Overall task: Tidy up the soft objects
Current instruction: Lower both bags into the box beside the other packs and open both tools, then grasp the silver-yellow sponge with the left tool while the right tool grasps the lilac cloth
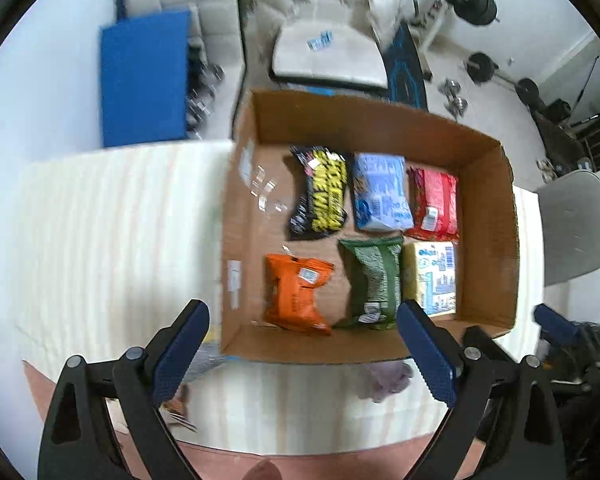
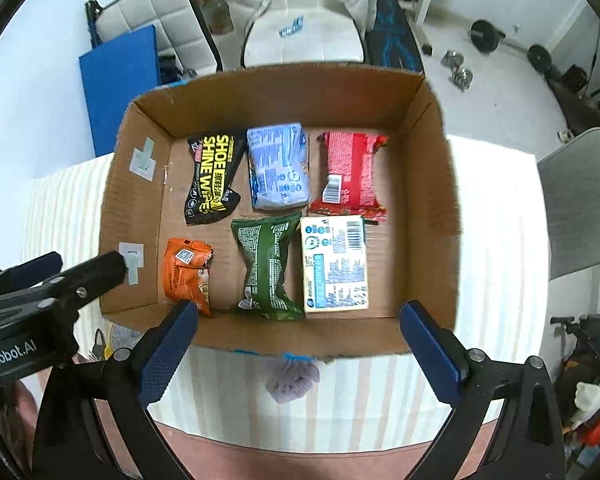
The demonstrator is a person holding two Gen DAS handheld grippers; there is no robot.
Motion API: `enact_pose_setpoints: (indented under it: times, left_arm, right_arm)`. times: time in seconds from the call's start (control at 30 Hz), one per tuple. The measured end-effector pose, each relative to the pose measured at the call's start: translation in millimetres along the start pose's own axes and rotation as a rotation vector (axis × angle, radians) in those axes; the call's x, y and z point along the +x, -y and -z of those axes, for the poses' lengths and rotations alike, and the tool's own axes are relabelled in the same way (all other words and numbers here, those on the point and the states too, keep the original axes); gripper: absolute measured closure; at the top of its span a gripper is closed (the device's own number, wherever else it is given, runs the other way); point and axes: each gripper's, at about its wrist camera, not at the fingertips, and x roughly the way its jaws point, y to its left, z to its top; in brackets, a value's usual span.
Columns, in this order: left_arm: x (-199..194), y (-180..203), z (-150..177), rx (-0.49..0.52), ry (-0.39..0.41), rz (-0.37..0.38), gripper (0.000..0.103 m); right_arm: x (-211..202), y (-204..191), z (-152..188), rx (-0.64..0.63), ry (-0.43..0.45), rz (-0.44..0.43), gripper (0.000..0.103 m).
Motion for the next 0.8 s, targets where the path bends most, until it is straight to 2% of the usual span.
enact_pose_setpoints:
  times: [0.13, 0.33, 0.47, 0.57, 0.67, 0.73, 0.8]
  left_arm:
    - [-25.3, 2.9, 20.5, 0.028, 0.096, -0.053, 0.007]
    - [-59.1, 1.1, 43.4, 0.045, 0.181, -0.064, 0.007]
    - [-78.4, 1.0, 55.1, 0.047, 0.223, -0.061, 0.007]
    - [-89.9, 0.0, 60.2, 0.048, 0.252, -0.058, 0.007]
    - [-91.5, -8.4, 65.9, 0.037, 0.247, -0.062, 0.007]
    - [-82.9, -19.1, 73.6, 0.019, 0.229, -0.091, 0.007]
    - [-68.4, -31.0, 83.3, 0.012, 0.209, -0.13, 0.007]
  right_arm:
    - [-25.5, 2.6, 20.4, -0.01, 0.078, 0.034, 0.001]
    - [-69.8, 1.6, 46.2, -0.013, 0.188, 0.068, 0.001]
    - [-98.3, 1.5, 58.8, -0.011, 0.245, 0.06, 0.001]
    - [-108.7, 0.2, 64.3, -0.003, 0.255, 0.035, 0.001]
    - [-109.3, -0.4, 69.3, 0.011, 0.242, -0.006, 0.0]
    - [-102.1, -1.8, 74.0, 0.006, 0.226, -0.02, 0.0]
    - [-82.3, -3.8, 80.1, -0.011, 0.171, -0.019, 0.0]
